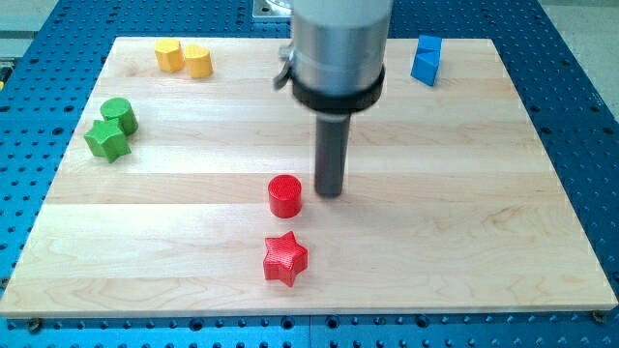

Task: Push the red circle into the red star

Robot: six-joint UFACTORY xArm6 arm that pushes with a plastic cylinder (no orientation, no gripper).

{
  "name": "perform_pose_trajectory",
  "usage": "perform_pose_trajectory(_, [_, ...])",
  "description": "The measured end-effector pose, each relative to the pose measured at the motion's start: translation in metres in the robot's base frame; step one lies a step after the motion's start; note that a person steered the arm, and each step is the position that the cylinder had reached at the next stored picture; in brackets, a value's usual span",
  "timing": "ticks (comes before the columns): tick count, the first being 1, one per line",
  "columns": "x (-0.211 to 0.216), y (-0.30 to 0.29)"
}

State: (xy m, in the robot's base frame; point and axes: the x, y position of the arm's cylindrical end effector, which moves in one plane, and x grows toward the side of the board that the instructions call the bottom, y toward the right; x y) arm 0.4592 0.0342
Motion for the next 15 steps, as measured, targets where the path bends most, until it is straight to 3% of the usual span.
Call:
perform_pose_trajectory(1, [-0.025,-0.02])
perform_pose_trajectory(2, [-0.004,-0.079])
perform_pose_trajectory(3, [0.039,-0.084])
perform_pose_trajectory(4, [0.055,-0.076])
perform_pose_trajectory(6, [0.014,-0.048])
perform_pose_trajectory(9, [0.047,-0.107])
perform_pose_trajectory(11, [0.022,-0.01])
perform_pose_trajectory(12, [0.053,0.013])
perform_pose_trajectory(13, [0.062,-0.001])
perform_pose_trajectory(15, [0.019,-0.007])
